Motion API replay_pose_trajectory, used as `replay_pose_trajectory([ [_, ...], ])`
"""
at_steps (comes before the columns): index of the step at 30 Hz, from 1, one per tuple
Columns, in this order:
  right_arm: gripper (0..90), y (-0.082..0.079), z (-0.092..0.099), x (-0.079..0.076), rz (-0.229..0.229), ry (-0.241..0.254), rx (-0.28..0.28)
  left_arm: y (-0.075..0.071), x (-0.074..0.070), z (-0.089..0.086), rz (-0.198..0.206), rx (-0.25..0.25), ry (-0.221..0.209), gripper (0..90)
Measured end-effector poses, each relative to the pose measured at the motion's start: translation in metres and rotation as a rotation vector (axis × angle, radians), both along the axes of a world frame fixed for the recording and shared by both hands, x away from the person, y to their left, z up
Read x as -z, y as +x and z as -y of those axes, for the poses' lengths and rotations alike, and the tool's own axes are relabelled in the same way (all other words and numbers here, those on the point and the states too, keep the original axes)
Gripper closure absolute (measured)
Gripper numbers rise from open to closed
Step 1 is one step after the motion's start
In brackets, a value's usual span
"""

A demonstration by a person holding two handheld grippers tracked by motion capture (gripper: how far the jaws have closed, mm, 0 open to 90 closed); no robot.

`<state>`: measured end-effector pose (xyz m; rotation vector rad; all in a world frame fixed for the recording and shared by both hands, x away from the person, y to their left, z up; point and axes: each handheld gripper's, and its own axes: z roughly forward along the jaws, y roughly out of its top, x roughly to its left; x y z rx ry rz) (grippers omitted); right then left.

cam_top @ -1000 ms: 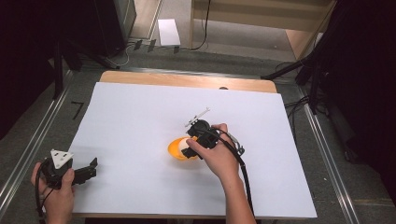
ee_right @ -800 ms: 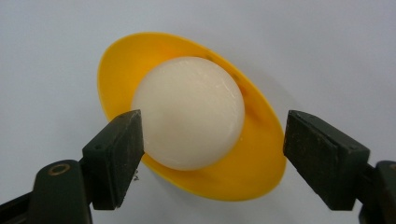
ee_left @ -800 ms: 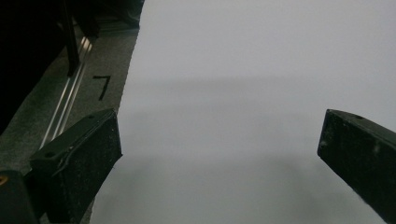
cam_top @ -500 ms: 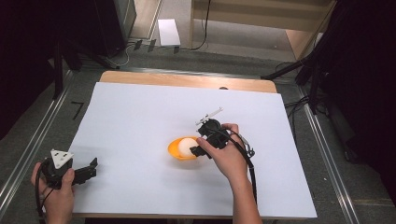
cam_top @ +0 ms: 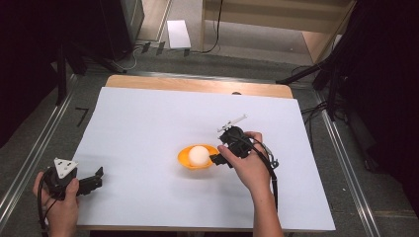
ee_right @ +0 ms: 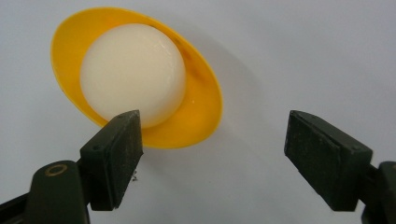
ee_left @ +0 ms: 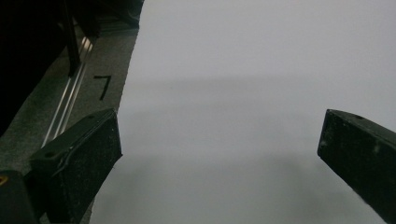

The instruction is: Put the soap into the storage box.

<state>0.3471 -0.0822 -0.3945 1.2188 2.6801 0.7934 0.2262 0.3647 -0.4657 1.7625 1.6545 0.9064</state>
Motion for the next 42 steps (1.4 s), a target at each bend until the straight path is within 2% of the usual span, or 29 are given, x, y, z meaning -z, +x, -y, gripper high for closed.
replay_pose_trajectory([
  [9, 20.1, -0.001, 0.01, 0.006, -0.007, -0.017, 0.012, 0.0, 0.0, 0.0, 0.0, 0.001, 0.001, 0.1],
  [30, 19.9, -0.006, 0.048, 0.03, -0.033, -0.04, 0.09, 0.0, 0.0, 0.0, -0.001, 0.002, 0.004, 0.2],
  [42, 19.8, -0.012, 0.069, 0.038, -0.021, -0.025, 0.13, 0.0, 0.0, 0.001, 0.0, 0.003, 0.005, 0.2],
])
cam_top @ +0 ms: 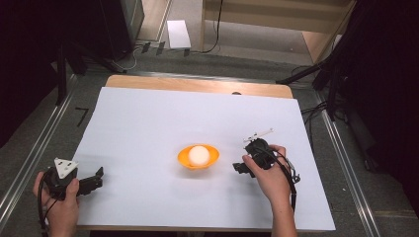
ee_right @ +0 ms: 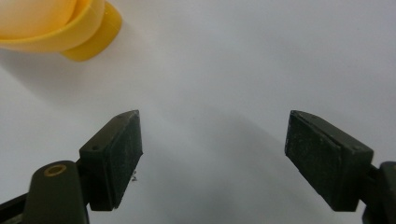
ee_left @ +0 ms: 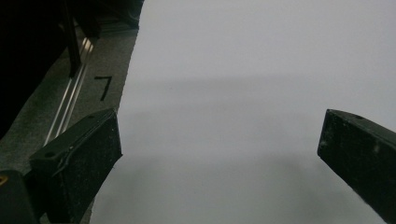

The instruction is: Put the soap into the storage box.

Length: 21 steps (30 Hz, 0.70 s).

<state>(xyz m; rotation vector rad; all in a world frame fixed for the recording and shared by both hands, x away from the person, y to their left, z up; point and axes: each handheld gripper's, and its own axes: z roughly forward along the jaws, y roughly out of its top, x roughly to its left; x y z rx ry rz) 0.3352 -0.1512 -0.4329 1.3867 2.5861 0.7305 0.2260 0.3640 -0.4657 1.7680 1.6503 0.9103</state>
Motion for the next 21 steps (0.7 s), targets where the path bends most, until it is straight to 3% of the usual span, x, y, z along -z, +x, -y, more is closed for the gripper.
replay_pose_trajectory([
  [9, 19.7, -0.007, 0.02, 0.006, 0.021, 0.031, 0.047, 0.0, 0.0, 0.0, 0.0, 0.0, 0.0, 0.2],
  [21, 19.1, -0.019, 0.052, 0.009, 0.085, 0.095, 0.099, 0.0, 0.0, 0.0, 0.001, -0.001, 0.002, 0.2],
])
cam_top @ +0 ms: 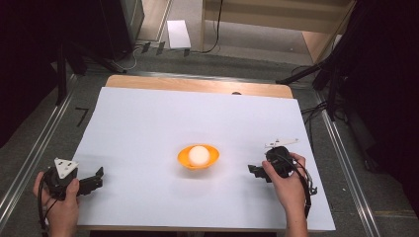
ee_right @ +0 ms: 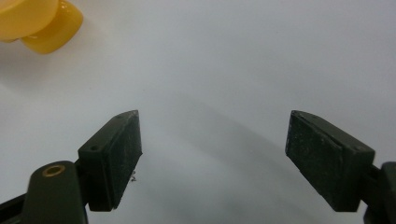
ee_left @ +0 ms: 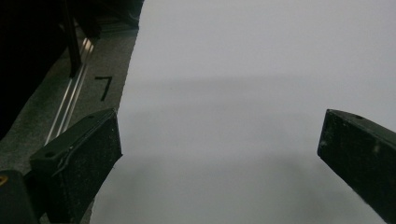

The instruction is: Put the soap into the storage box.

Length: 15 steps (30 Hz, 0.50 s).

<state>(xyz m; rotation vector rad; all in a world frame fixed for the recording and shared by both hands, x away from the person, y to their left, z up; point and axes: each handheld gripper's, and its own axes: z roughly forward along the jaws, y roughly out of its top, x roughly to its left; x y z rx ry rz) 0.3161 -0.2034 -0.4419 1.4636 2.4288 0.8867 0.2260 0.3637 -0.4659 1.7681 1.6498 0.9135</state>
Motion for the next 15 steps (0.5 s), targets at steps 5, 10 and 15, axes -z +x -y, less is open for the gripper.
replay_pose_trajectory([
  [5, 17.5, -0.006, 0.014, 0.004, 0.009, 0.025, 0.023, 0.0, 0.0, 0.0, 0.001, 0.001, 0.001, 0.2],
  [10, 14.6, -0.012, 0.03, 0.007, 0.017, 0.047, 0.078, 0.0, 0.0, 0.0, 0.001, 0.003, 0.003, 0.2],
  [15, 14.4, -0.02, 0.046, 0.01, 0.04, 0.076, 0.105, 0.0, 0.0, 0.0, 0.002, 0.003, 0.002, 0.2],
])
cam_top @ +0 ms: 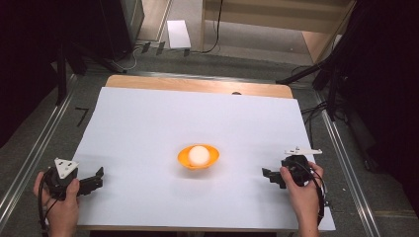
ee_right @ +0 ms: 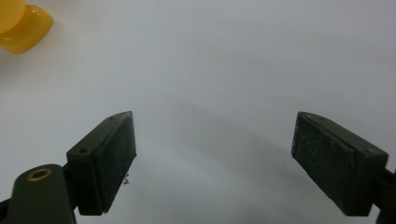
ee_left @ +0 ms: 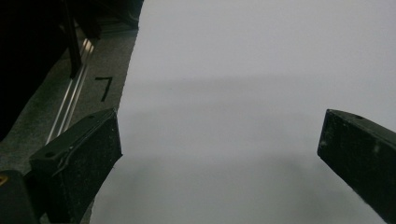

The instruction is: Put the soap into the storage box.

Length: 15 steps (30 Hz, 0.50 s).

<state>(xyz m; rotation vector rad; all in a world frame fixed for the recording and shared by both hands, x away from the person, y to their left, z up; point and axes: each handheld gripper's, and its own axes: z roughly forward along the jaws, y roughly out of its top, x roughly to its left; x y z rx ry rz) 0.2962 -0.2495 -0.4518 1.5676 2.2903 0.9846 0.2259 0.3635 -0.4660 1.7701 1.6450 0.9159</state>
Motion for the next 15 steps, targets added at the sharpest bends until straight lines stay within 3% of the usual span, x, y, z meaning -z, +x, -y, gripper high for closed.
replay_pose_trajectory([
  [4, 14.4, -0.007, 0.012, 0.004, 0.032, 0.02, 0.005, 0.0, 0.0, 0.0, 0.0, -0.001, 0.002, 0.2],
  [15, 14.4, -0.02, 0.038, 0.011, 0.052, 0.045, 0.044, 0.0, 0.0, 0.0, 0.004, 0.0, 0.001, 0.2],
])
